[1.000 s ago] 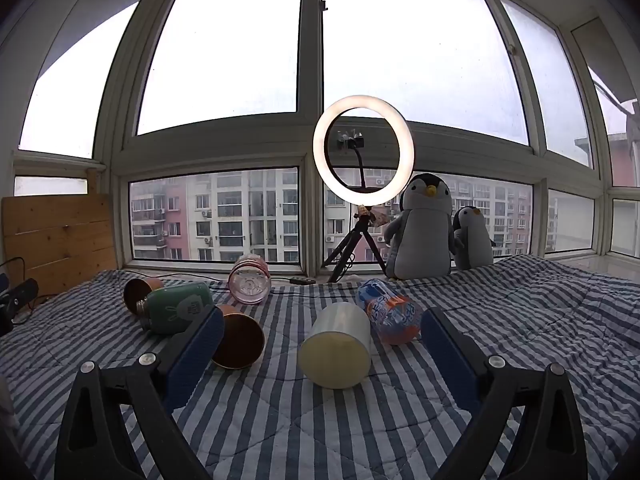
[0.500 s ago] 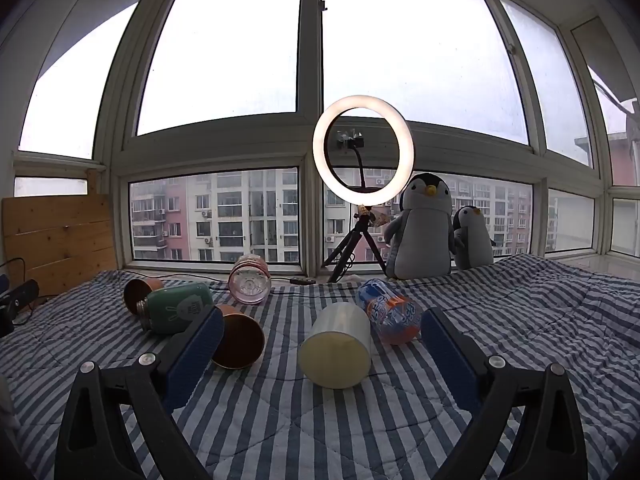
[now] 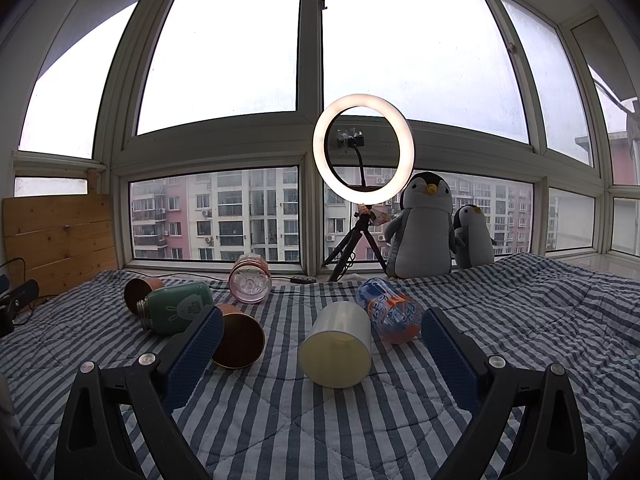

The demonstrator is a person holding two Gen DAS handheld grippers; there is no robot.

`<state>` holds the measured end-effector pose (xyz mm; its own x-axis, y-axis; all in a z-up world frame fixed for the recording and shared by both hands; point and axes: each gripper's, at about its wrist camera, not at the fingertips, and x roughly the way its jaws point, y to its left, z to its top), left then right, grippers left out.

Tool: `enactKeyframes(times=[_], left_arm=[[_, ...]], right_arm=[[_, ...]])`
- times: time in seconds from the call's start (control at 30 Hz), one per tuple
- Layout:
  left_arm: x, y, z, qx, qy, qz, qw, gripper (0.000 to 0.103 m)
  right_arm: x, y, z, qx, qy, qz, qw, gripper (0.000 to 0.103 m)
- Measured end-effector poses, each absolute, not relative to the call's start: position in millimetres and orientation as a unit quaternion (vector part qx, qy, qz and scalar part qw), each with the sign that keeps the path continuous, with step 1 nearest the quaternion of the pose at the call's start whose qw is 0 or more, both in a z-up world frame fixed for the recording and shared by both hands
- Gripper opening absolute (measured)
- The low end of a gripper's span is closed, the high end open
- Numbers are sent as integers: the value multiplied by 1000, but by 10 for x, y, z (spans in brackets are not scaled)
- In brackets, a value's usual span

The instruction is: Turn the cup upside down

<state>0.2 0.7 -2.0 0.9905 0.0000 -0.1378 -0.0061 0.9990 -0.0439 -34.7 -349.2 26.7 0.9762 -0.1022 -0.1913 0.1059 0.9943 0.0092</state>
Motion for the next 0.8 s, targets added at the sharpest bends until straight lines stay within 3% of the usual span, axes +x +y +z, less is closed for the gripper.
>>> enactKeyframes(times=[0.8], left_arm=[[-7,40,-13,-22,70,1,997,103]], right_arm=[[-341,-3490,264,10,97,-52,994,98]])
